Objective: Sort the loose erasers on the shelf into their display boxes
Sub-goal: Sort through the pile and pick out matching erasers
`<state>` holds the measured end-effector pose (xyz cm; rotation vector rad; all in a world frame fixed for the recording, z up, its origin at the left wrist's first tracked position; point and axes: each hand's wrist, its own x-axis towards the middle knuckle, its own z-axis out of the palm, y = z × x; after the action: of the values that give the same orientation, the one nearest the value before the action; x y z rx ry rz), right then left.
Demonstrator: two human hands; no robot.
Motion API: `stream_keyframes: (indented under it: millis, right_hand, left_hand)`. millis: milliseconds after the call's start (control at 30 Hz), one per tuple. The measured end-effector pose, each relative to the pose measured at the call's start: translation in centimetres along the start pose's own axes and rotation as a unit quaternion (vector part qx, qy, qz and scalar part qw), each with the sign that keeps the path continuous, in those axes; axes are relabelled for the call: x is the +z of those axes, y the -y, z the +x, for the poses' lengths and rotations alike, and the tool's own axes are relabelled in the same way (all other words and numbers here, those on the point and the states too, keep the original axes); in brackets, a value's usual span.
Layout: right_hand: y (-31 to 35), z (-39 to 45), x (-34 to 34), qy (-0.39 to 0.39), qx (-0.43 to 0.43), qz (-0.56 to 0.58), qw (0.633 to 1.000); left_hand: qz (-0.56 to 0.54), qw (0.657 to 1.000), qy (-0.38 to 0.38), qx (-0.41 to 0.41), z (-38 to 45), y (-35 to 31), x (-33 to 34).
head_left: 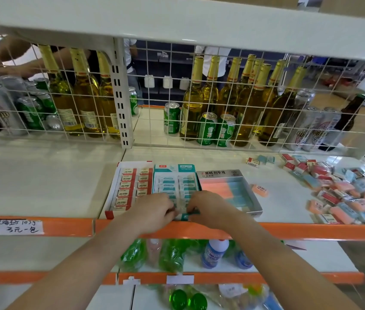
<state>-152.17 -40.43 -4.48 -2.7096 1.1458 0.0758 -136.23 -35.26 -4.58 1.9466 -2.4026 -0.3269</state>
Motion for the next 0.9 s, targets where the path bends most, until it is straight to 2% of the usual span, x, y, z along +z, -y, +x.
stream_keyframes:
  millis: [167, 400, 500, 900]
  right_hand:
    - [-0.9, -0.6, -0.2, -0.021, -0.008, 0.032, 0.999]
    - [-4.7, -3.3, -1.5, -0.071, 0.061, 0.116, 0.989]
    - [-7.5, -4.9, -2.3, -0.094, 0.087, 0.111, 0.986]
    - [-18.2, -10.1, -2.6, -0.101, 0.224, 0.09, 0.965]
  left_hand:
    - [-0.064, 0.998, 0.001, 0.008, 0.3, -0.2, -0.4]
    - [-0.155, 0.987, -0.028, -0.01, 2.4, -2.0, -1.3]
    - [-0.171, 0.985, -0.031, 0.003, 4.2, -4.3, -1.5]
    - [-0.217, 0.975, -0.032, 0.031, 11.7, -13.4, 0.1]
